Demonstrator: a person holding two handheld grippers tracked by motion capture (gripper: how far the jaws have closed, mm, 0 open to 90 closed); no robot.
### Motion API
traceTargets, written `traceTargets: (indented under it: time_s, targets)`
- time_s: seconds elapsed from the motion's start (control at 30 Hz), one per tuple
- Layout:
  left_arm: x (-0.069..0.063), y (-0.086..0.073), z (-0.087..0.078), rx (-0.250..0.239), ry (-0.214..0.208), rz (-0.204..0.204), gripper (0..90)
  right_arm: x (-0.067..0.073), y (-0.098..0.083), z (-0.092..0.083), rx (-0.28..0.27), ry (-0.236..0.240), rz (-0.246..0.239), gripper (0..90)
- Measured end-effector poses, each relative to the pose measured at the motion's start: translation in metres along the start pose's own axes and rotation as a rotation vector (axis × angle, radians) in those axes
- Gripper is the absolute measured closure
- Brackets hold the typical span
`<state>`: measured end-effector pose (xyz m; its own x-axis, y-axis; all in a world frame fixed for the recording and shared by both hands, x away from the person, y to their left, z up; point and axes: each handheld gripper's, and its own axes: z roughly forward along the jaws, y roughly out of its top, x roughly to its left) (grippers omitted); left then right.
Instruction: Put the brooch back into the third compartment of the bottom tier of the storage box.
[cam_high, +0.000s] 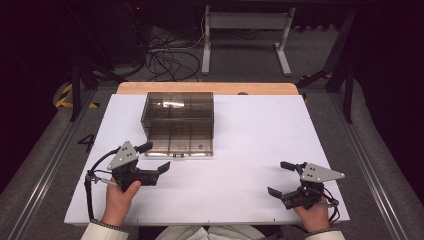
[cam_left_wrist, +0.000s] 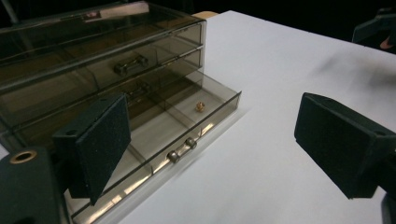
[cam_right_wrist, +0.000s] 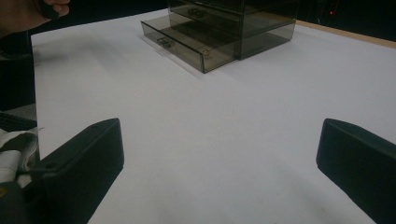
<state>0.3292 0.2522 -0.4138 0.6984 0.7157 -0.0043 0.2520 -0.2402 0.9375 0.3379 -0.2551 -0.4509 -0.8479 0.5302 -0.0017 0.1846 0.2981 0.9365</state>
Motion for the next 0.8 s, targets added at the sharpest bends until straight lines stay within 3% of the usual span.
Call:
traceTargets:
  time_s: [0.57,0.63,0.67,0.7,0.73,0.8]
  targets:
    - [0.007,-0.035,-0.014,0.047,-0.021,-0.013,9.9,0.0,0.0,0.001,0.007,0.003,0.004,1.3]
    - [0.008,-0.039,-0.014,0.042,-0.024,-0.001,9.6,0.0,-0.001,0.002,0.007,0.004,0.004,1.3]
    - [0.007,-0.042,-0.013,0.035,-0.028,-0.018,9.4,0.0,-0.001,0.002,0.008,0.004,0.004,1.3]
    - [0.009,-0.043,-0.014,0.034,-0.026,0.004,9.0,0.0,-0.001,0.001,0.009,0.004,0.006,1.3]
    - [0.008,-0.046,-0.013,0.029,-0.026,-0.012,8.6,0.0,-0.001,0.001,0.01,0.005,0.007,1.4]
    - [0.009,-0.049,-0.014,0.016,-0.011,-0.006,7.8,0.0,-0.001,0.002,0.011,0.005,0.007,1.3]
